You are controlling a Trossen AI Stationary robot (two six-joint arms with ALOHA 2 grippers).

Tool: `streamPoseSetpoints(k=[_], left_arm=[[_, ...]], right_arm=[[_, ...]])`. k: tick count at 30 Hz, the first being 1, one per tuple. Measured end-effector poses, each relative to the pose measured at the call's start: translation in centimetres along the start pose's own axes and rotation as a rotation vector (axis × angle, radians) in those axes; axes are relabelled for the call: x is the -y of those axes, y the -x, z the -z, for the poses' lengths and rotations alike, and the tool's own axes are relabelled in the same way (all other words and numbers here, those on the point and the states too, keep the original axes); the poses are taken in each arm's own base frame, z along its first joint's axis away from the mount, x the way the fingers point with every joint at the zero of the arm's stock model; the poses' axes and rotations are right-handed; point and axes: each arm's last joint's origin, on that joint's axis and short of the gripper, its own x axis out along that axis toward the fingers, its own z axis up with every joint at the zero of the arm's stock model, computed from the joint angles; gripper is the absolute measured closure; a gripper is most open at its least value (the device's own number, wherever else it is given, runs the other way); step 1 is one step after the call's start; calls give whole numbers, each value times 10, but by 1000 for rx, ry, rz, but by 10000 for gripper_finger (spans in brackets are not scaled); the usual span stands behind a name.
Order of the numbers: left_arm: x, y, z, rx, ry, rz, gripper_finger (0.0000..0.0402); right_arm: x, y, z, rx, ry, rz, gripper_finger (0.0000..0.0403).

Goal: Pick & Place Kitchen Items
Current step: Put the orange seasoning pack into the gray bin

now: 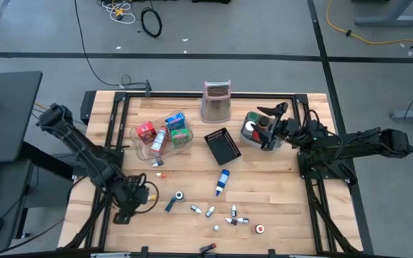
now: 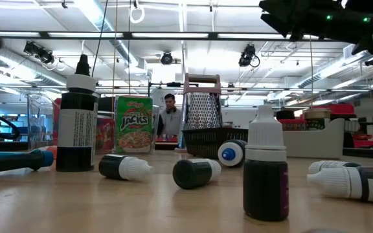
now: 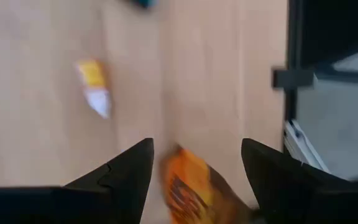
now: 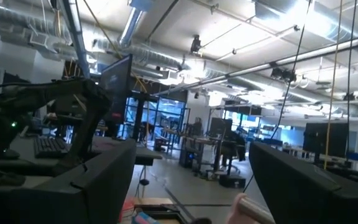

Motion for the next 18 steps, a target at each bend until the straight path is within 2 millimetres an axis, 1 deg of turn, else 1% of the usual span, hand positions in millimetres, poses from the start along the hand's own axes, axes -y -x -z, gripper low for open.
streamPoseSetpoints(k=[7,10,13,15,18], left_arm=[[14,-5,22,-136,11,74,150],[17,-6,26,-136,-2,62,150],[15,-6,30,-123,-30,2,152],[12,-6,32,-118,-47,-41,161],[9,-5,33,-120,-54,-84,192]], right_arm=[[-1,0,3,-29,-38,-7,78],[-1,0,3,-30,-50,-9,78],[-1,0,3,-28,-50,-9,78],[-1,0,3,-26,-50,-9,78],[-1,0,2,-26,-50,-8,78]])
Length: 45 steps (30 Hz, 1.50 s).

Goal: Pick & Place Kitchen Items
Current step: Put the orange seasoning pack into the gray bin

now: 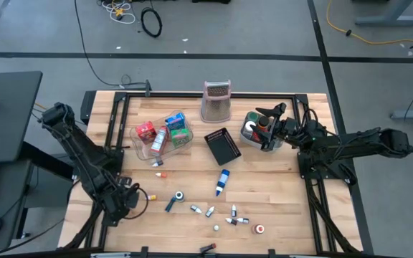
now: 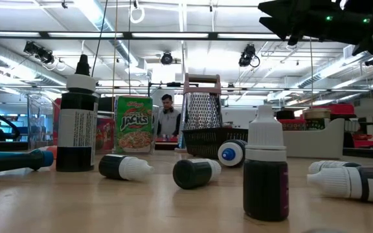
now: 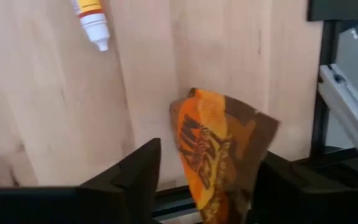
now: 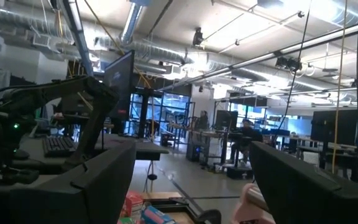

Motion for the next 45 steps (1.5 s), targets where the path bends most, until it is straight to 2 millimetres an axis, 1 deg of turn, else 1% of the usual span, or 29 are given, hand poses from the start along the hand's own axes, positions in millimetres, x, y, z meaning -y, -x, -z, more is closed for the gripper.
streamPoseSetpoints(k=[4,9,10,11,14,17,19,21,24,28,30,32,36,40,45], left_arm=[[0,0,0,3,0,-2,259],[-2,0,-3,32,-32,-19,367],[-3,0,-5,28,-43,-13,384],[-4,1,-6,21,-49,-10,391],[-8,5,-12,55,-29,-33,392],[-11,16,-22,106,-31,-78,396],[-13,30,-28,117,-66,-118,396],[-18,47,-35,143,-98,-201,396],[-25,76,-50,234,-142,-304,397],[-41,105,-74,371,-208,-419,398],[-53,113,-85,422,-232,-471,399],[-67,118,-95,457,-222,-533,399],[-95,119,-118,515,-96,-602,400],[-118,106,-144,522,-18,-604,399],[-139,86,-169,515,23,-637,397]], right_arm=[[0,0,0,4,0,2,78],[0,0,-1,9,-1,2,78],[0,0,-1,9,-1,3,78],[0,0,-1,9,-1,3,78],[0,0,-1,11,-1,-1,78],[-1,0,-1,16,-20,-26,78],[-1,-1,-3,20,-45,-32,78],[-1,-4,-5,23,-74,-35,78],[-3,-12,-3,-26,-82,-83,78],[-9,-33,0,-115,-79,-134,81],[-15,-46,4,-176,-70,-160,87],[-21,-58,8,-223,-65,-184,96],[-35,-79,12,-298,-32,-237,117],[-50,-98,18,-335,3,-286,133],[-64,-114,27,-436,13,-328,146]])
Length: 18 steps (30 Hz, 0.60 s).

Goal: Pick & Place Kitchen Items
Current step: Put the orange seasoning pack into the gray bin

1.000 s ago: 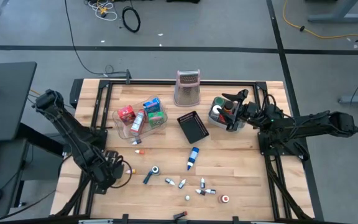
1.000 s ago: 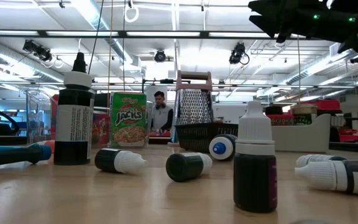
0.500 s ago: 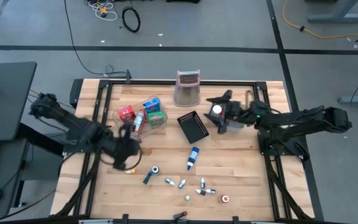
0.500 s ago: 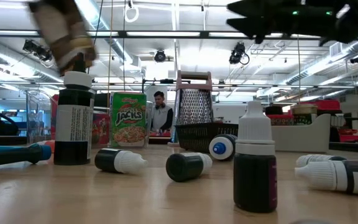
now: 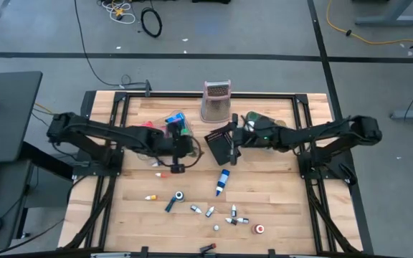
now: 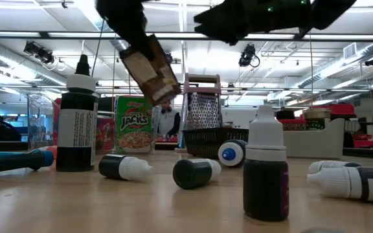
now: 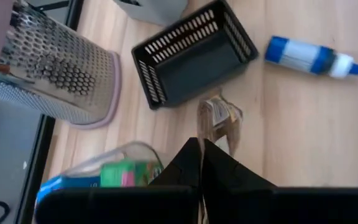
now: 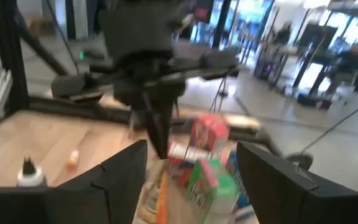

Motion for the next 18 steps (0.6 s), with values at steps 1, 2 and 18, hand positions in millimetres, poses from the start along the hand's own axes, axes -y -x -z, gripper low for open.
streamPoseSetpoints(k=[1,2,18], left_arm=[[0,-5,-2,7,6,0,398],[0,-8,-3,12,4,10,399],[1,-10,-19,161,-19,29,398]], right_arm=[[0,-3,1,-20,0,-4,148],[0,-7,2,-31,-1,-6,150],[-5,-27,11,-64,-6,-94,174]])
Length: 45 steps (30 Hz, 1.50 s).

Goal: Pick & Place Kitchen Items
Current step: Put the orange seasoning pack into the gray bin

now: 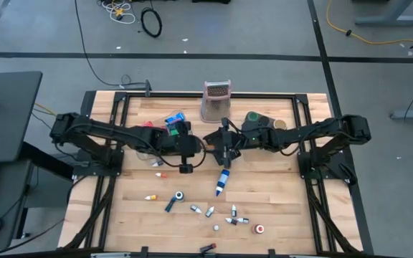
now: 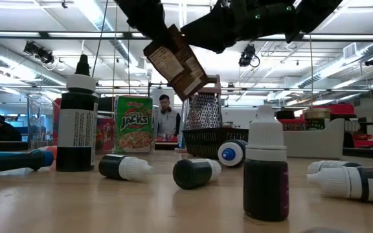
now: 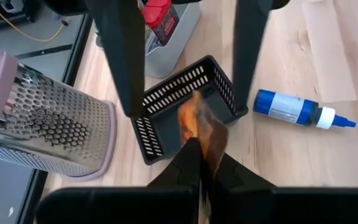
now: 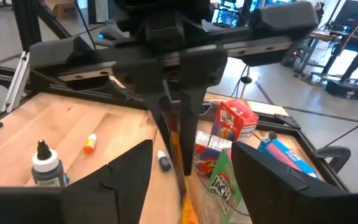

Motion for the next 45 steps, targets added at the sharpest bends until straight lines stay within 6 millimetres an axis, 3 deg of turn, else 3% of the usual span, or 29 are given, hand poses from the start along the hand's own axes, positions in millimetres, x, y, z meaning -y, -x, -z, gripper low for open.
streamPoseSetpoints(k=[13,27,45], left_arm=[[-1,1,-10,103,21,-7,398],[-1,1,-8,79,11,-1,398],[-1,1,-7,66,6,2,397]], right_arm=[[1,0,0,4,3,5,200],[0,0,-1,20,16,3,322],[1,0,-2,23,16,7,336]])
